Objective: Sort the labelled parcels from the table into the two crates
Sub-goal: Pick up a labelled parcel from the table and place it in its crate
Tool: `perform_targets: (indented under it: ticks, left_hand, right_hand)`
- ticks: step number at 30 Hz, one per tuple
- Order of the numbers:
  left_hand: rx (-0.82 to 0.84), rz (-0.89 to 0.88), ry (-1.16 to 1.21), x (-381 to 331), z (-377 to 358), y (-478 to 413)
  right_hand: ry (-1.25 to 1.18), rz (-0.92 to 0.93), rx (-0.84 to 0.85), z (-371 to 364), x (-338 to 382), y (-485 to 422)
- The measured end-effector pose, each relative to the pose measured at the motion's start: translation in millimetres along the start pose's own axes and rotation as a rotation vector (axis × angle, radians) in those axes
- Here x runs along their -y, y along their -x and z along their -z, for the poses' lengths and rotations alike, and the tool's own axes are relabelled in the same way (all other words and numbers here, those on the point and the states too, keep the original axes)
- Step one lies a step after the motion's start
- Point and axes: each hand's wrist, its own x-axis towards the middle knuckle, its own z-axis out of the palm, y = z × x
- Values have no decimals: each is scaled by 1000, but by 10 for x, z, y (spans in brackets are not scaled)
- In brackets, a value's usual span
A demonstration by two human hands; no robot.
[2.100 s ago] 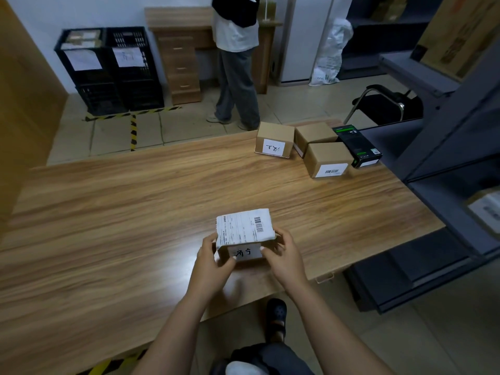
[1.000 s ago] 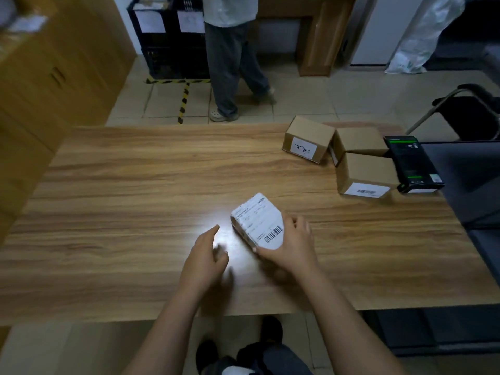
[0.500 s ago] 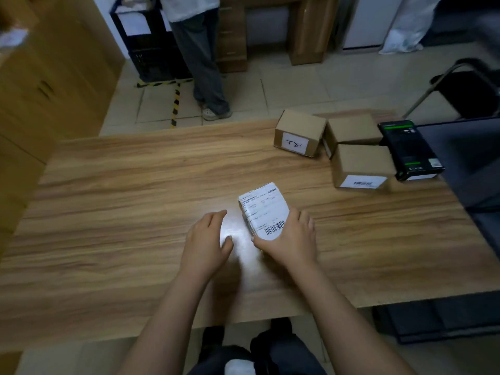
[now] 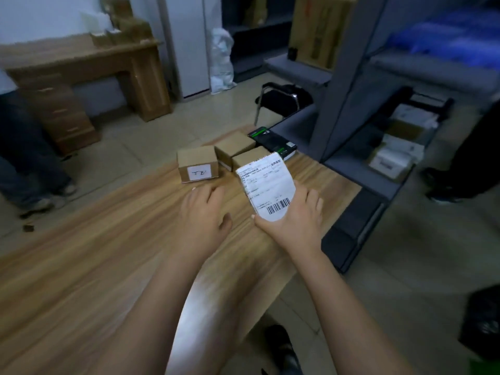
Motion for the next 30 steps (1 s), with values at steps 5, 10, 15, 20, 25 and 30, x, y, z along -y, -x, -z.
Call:
perform_targets:
  ticks: [5,10,15,20,25,30]
  left_hand:
    - [-19,-271,108,-523,276,-120]
    - [-45,-496,236,-1259,401,-156]
    - [-67,-713,369,-2143,526,43]
    - [-22,-878,520,-3035,630,403]
    - [53,-1020,619,-3899,780,968]
    - [95,-1137,705,-4714,950,1739]
  right_hand:
    - [48,-104,-270,731,-21,297]
    - [108,-195,-539,1527,-206,761]
    - [192,-331,-734,2306,-426,1315]
    - [287,-462,-880,2952,-664,1976]
    - [367,-601,-982,3542,-921,2742]
    - [447,-721,-1055,4112,-1148,3638]
